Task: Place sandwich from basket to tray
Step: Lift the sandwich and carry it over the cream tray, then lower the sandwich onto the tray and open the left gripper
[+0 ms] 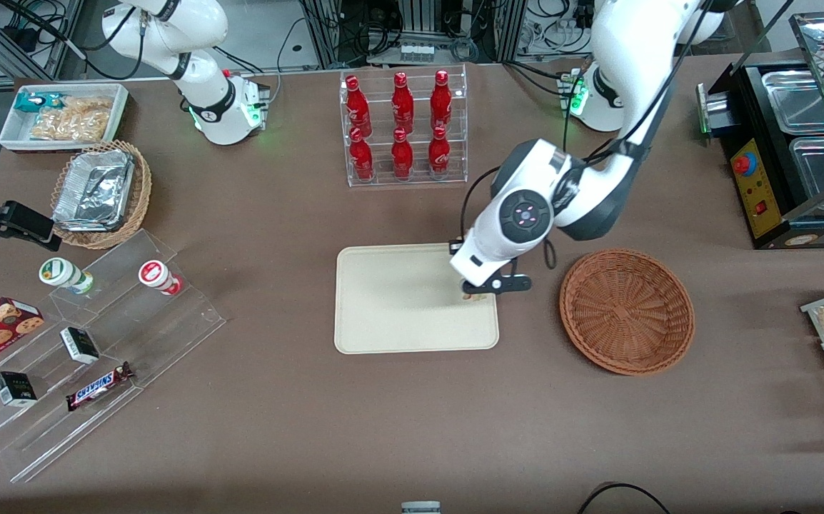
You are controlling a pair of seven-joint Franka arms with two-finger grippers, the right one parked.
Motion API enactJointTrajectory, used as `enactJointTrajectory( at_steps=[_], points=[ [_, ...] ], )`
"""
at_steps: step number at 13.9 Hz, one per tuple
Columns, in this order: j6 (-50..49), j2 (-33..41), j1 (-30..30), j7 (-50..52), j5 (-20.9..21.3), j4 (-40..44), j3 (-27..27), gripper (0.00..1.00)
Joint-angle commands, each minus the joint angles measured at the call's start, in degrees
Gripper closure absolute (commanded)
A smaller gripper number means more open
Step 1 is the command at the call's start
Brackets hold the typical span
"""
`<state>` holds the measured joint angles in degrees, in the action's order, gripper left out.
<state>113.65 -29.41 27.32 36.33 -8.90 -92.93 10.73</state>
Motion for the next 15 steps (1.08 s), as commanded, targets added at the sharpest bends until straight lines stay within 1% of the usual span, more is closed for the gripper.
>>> enactJointTrajectory(
  at_steps=[1,4,6,7,8,9,10,11,12,13,14,15],
  points=[
    [0.34,-8.53,3.17,3.65,0.80,9.58,-0.53,0.91],
    [0.52,-13.38,4.75,7.34,4.58,13.90,-0.53,0.89],
    [1.91,-16.98,6.15,9.36,5.29,16.54,-0.53,0.86],
    [4.10,-17.69,6.51,10.24,5.38,16.64,-0.62,0.83],
    [4.91,-17.70,6.60,10.69,5.38,16.55,-0.62,0.74],
    [5.00,-17.70,6.60,10.95,5.64,16.55,-0.62,0.54],
    [5.18,-17.70,6.69,11.39,6.17,16.99,-0.71,0.14],
    [5.09,-17.70,6.95,11.57,8.61,18.04,-0.71,0.00],
    [4.74,-17.35,6.95,12.27,10.98,18.57,-0.79,0.00],
    [4.56,-16.74,6.78,12.97,12.14,18.75,-0.88,0.00],
    [4.47,-15.69,6.69,12.98,12.50,18.75,-0.97,0.00],
    [4.13,-13.76,6.69,12.89,12.76,18.66,-2.36,0.00]
  ],
)
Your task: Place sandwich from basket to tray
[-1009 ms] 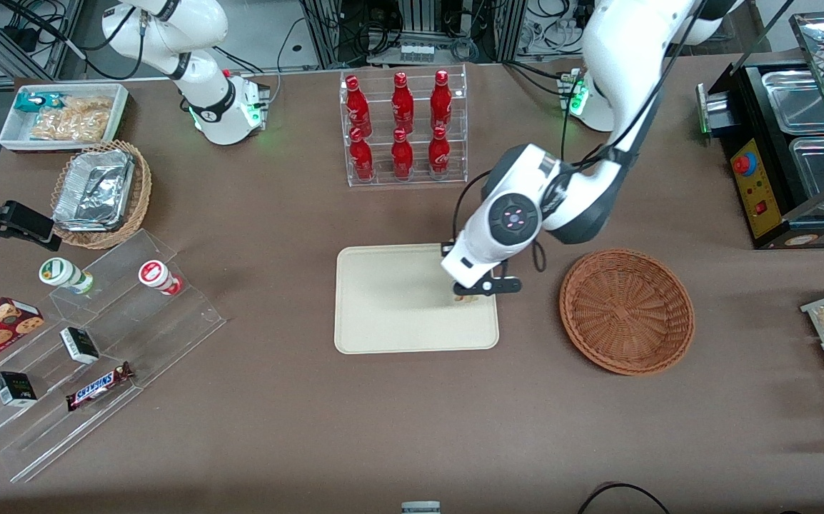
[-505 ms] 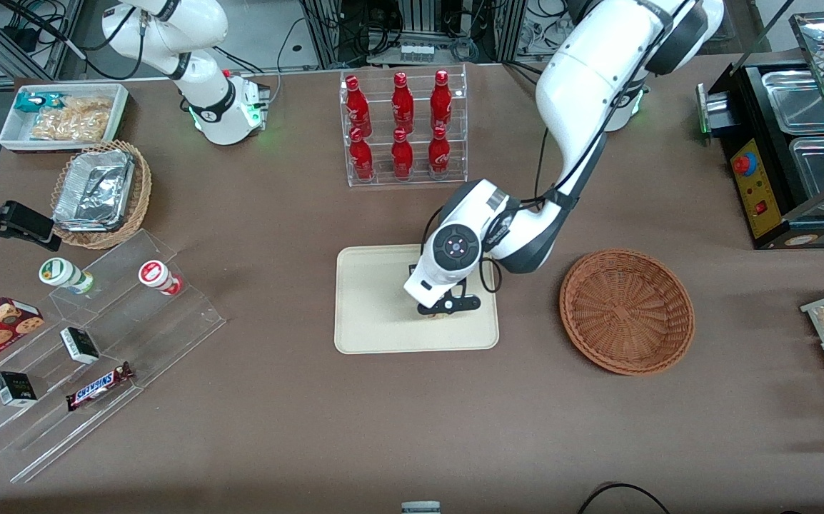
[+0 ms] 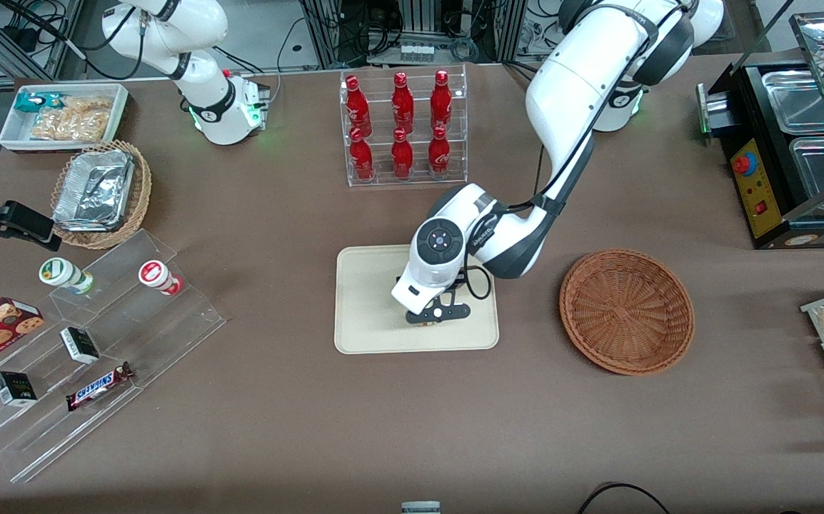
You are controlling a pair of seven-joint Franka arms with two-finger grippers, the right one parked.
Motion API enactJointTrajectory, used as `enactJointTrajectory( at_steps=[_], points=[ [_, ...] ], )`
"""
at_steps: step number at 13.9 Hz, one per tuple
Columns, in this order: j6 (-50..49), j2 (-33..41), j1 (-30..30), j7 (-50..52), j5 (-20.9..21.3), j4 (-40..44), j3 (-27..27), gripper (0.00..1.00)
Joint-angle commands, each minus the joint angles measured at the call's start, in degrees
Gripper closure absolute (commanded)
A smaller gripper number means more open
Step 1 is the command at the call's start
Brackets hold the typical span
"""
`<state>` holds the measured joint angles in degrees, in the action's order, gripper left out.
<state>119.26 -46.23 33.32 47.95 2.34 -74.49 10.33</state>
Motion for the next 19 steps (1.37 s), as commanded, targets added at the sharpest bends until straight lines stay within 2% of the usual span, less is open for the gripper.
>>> enactJointTrajectory(
  at_steps=[1,4,9,13,17,19],
  points=[
    [-3.22,5.25,0.70,1.18,1.27,0.22,-3.37,0.00],
    [-12.60,14.03,-1.83,-0.39,1.18,-1.09,-5.92,0.00],
    [-26.95,27.22,-11.32,-15.85,1.09,-7.68,-5.93,0.00],
    [-37.22,33.99,-20.55,-30.52,0.91,-7.78,-5.93,0.00],
    [-46.03,40.94,-23.29,-32.04,1.26,-9.00,-7.95,0.00],
    [-46.22,45.67,-23.91,-33.00,1.44,-13.29,-8.13,0.00]
  ],
)
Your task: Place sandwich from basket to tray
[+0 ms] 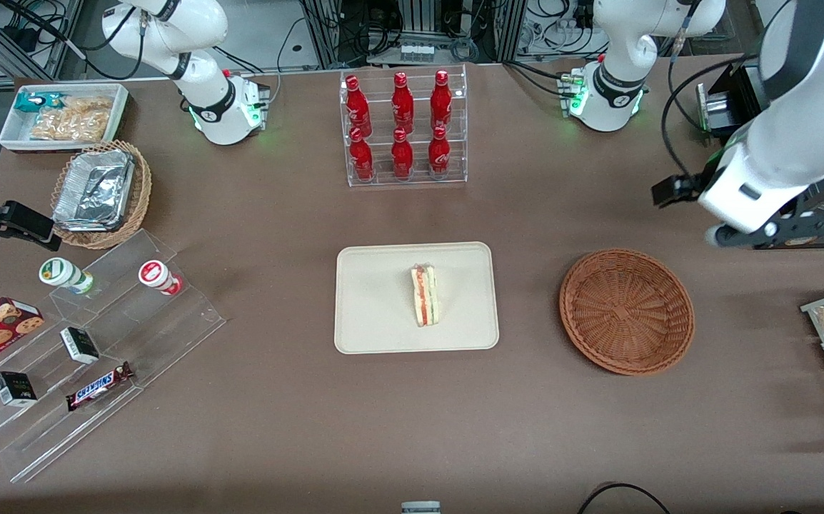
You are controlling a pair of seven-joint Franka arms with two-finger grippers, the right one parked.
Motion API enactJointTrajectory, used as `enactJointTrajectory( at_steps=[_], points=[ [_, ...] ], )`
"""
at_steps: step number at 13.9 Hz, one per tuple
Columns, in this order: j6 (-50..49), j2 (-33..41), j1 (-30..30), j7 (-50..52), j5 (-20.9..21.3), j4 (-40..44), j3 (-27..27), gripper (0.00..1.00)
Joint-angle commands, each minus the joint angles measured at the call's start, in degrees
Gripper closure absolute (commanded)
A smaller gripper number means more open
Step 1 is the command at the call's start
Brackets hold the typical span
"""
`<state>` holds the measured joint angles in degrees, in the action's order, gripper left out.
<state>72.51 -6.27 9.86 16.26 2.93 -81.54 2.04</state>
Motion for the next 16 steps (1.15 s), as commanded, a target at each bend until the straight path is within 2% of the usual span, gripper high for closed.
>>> enactJointTrajectory(
  at_steps=[1,3,8,10,16],
  points=[
    [1.23,7.13,-1.67,-2.63,0.85,-7.91,0.16,0.00],
    [3.25,7.32,-2.48,-7.11,0.50,-8.28,0.24,0.00],
    [3.16,7.23,-3.61,-7.21,0.32,-7.06,1.03,0.00],
    [3.52,7.32,-10.17,-7.12,0.41,-7.14,8.38,0.00],
    [3.52,6.97,-11.79,-6.77,-0.20,-7.05,9.47,0.00]
  ],
)
